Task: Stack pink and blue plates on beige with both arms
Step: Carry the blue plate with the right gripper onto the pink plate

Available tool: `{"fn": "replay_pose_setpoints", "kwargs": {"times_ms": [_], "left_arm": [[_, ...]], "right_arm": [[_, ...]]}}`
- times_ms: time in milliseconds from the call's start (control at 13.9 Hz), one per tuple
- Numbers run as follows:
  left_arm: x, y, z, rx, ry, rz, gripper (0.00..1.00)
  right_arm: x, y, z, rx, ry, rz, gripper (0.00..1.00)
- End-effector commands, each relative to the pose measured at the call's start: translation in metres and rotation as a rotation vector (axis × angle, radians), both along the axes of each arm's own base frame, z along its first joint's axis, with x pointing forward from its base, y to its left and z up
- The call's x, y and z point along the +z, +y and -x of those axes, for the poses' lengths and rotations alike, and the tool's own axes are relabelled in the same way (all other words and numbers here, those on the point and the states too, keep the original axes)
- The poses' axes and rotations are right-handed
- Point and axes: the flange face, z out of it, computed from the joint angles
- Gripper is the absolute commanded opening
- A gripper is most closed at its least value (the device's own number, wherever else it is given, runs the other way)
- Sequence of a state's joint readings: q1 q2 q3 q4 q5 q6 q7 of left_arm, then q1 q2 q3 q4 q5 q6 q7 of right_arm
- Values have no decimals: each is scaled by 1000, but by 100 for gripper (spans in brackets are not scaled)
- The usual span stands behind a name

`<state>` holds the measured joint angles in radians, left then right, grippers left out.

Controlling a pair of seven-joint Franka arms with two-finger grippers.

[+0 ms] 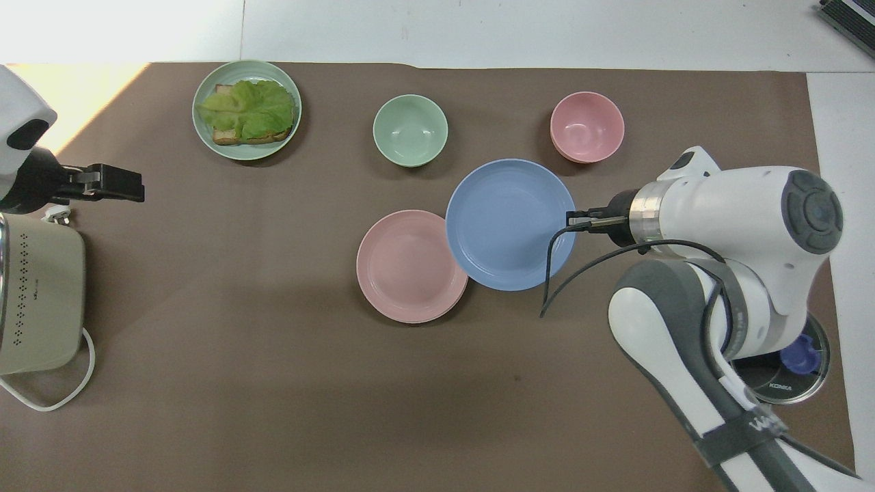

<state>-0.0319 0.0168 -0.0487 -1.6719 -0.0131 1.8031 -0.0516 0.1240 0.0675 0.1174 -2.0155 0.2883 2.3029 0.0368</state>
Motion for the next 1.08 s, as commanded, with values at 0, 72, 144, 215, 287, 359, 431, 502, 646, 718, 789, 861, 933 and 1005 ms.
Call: {"fn": "replay_pose_setpoints", "kwargs": {"times_ms": [0,72,144,215,287,359,431,502,646,718,789,861,933,1005], "left_arm": [[2,5,2,-4,10,-18,100],[2,5,2,-5,9,-18,100],[3,5,2,-5,7,-18,100],[3,5,2,-5,7,-18,100],[2,5,2,-5,9,-18,100],[2,5,2,-4,10,-18,100],[2,5,2,-5,9,-18,100],[2,5,2,-4,9,-18,100],[3,5,2,-5,9,-18,100],[2,5,2,-4,9,-18,100],[2,5,2,-5,9,-18,100],[3,5,2,-4,7,-18,100],[2,5,2,-5,9,-18,100],[2,5,2,-4,9,-18,100]], "right_arm": [[-17,53,-6,-1,25,-23,0],[-23,76,-3,-8,23,-28,0],[-33,90,-1,-3,20,-20,0],[-45,95,-1,9,24,-1,0],[-51,105,2,35,23,18,0],[-62,116,6,59,33,34,0],[-67,120,7,71,37,48,0],[-75,127,9,81,32,61,0],[-91,141,10,77,20,70,0],[-95,148,14,88,23,79,0],[-94,148,13,90,18,82,0],[-94,149,13,90,17,84,0],[-96,149,13,84,21,85,4],[-97,149,13,85,22,86,21]]}}
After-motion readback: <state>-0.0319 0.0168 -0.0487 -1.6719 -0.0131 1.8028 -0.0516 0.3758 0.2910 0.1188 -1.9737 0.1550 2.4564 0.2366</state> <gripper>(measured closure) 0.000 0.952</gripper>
